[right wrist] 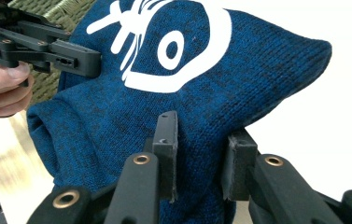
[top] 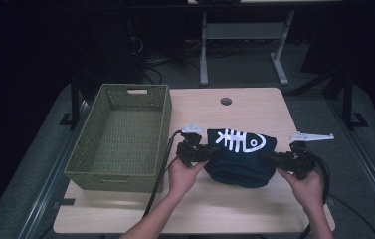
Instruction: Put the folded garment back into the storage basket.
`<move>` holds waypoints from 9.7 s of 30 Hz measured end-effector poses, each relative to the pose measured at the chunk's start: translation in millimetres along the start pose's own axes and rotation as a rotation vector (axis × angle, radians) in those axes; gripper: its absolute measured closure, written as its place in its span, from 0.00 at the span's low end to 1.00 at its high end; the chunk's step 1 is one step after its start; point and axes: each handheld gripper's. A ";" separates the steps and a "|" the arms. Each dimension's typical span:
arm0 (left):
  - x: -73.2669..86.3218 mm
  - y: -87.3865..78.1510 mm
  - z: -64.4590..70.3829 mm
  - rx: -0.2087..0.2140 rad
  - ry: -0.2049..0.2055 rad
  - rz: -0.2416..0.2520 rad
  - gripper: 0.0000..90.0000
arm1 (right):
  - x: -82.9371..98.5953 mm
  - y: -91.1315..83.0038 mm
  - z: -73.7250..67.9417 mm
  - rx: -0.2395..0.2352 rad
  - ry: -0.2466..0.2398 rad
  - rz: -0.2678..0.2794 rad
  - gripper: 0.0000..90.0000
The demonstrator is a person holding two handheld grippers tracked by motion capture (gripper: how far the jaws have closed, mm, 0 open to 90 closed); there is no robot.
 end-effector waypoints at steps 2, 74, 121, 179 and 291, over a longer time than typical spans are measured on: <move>-1.2 -2.5 -0.4 0.001 -0.001 0.002 0.75 | -1.4 -0.7 -1.4 -0.003 -0.005 0.002 0.79; -25.6 -93.0 -18.9 0.019 -0.002 0.094 0.75 | -59.2 5.1 -63.9 -0.109 -0.074 0.036 0.79; -26.5 -150.3 -50.1 -0.035 -0.033 0.125 0.75 | -99.1 43.4 -103.0 -0.194 -0.103 0.009 0.78; -3.1 -231.8 -113.3 -0.128 -0.129 0.133 0.75 | -134.9 131.0 -167.1 -0.266 -0.132 -0.033 0.79; 35.9 -265.9 -188.0 -0.475 -0.198 0.007 0.55 | -131.8 251.2 -222.8 -0.133 -0.220 -0.197 0.49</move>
Point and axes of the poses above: each handheld gripper's, and its own axes: y roughly forward along the jaws, x roughly out of its underside, z roughly to its right, and after that the axes turned 3 degrees about y, right-handed
